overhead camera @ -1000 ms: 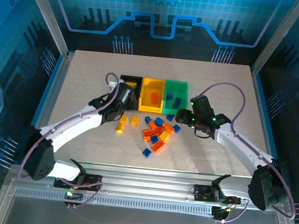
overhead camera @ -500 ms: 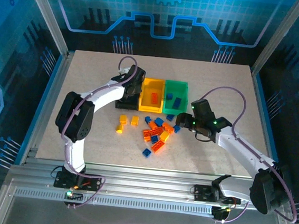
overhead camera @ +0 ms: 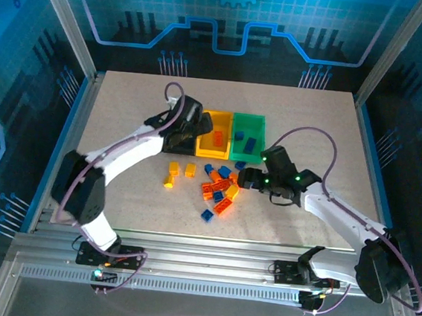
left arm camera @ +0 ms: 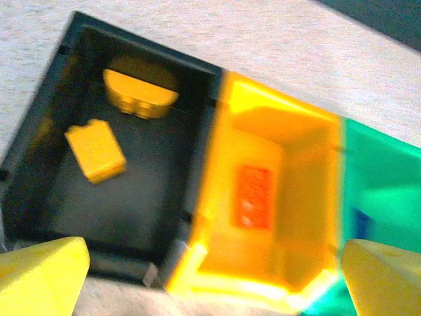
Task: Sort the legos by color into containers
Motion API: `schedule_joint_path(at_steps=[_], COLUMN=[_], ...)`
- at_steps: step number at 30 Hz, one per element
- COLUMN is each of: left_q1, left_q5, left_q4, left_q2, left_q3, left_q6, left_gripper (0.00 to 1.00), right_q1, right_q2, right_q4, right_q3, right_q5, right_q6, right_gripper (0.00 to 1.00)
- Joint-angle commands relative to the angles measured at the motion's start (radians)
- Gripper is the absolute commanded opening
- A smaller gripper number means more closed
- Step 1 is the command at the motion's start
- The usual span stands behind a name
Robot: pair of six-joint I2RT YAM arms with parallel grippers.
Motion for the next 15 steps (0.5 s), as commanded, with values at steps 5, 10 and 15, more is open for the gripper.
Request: schedule_joint_path(at_steps=[5,10,15], left_q1=[-0.165,-0.187,-0.188], left_q5=[0.051,0.093,0.105], left_q4=[0.089,0.097,0.097], left_q2=[-0.294,-0.441,-0.543], left_q3=[-0.323,-0.501,-0.594], left_q6=[-0.06,-0.121,-0.142], left_gripper=[0.99,0.99,0.99], right_q1=[0.158,0.232,0.285], right_q2=[0.086,0.152,0.264], right_q4=[0.084,0.118,0.045], right_q3=[-0.068,-0.037,0.045], right_q5=[0.056,0.098,0.145], right_q6=[0.205,0.308,0.355], right_gripper=[0.83,0.85,0.83])
